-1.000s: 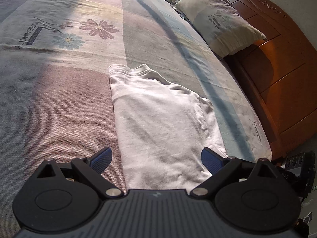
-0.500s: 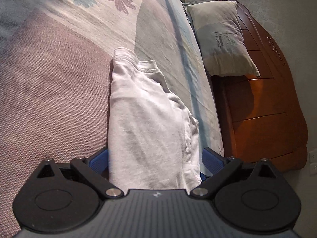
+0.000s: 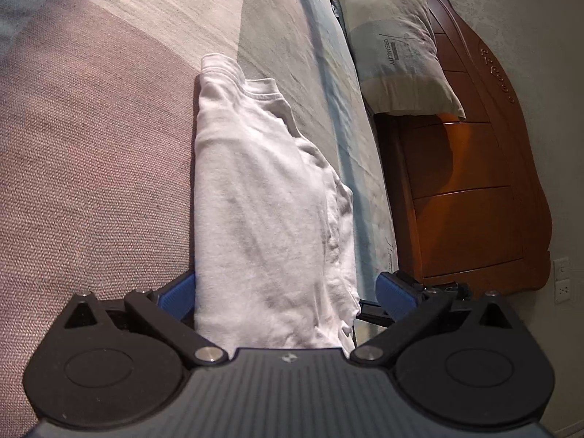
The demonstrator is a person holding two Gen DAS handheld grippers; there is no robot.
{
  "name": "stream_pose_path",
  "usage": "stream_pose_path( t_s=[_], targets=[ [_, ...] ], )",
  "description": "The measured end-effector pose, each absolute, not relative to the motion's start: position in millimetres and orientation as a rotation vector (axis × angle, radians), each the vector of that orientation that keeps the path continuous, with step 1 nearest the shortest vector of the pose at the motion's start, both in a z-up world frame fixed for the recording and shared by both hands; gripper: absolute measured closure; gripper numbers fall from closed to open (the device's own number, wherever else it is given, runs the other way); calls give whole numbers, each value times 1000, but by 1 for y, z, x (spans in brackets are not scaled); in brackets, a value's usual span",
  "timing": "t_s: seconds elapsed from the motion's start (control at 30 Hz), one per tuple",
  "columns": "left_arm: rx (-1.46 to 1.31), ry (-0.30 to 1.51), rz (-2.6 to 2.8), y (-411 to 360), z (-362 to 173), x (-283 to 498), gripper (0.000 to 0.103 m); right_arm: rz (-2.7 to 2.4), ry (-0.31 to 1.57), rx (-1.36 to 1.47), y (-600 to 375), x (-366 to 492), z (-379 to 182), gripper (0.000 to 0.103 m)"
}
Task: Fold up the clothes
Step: 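Roll and lower the right gripper onto the shirt edge while the left gripper lowers onto the opposite edge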
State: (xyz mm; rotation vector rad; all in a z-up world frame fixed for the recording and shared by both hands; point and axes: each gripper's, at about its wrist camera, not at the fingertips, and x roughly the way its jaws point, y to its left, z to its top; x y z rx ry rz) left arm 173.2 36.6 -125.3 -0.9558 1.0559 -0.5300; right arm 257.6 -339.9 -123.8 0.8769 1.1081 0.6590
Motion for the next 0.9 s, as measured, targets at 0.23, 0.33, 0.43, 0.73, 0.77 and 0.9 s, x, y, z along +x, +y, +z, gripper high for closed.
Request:
stream_pose_path(
  t_s=[0.23,0.33,0.43,0.73,0.77,0.9],
  targets=[
    [-922,1047,-483,19,-123,208,1,680,1129,882,-322,287,-123,0],
    [-878,1066,-502,13,-120,208,1,671,1134,890,-317,296,-123,0],
    [-964,1089,-577,23,-127,191,1,700,1161,870,-319,275,-122,0],
    [-950,1106,-530,7,-126,215,1,737,1142,851,-321,280,-123,0],
    [-925,1109,-545,4,-125,213,1,730,1142,856,-319,283,-123,0],
    [-992,1124,-597,12,-131,203,1,759,1111,819,-322,270,-123,0]
  ],
)
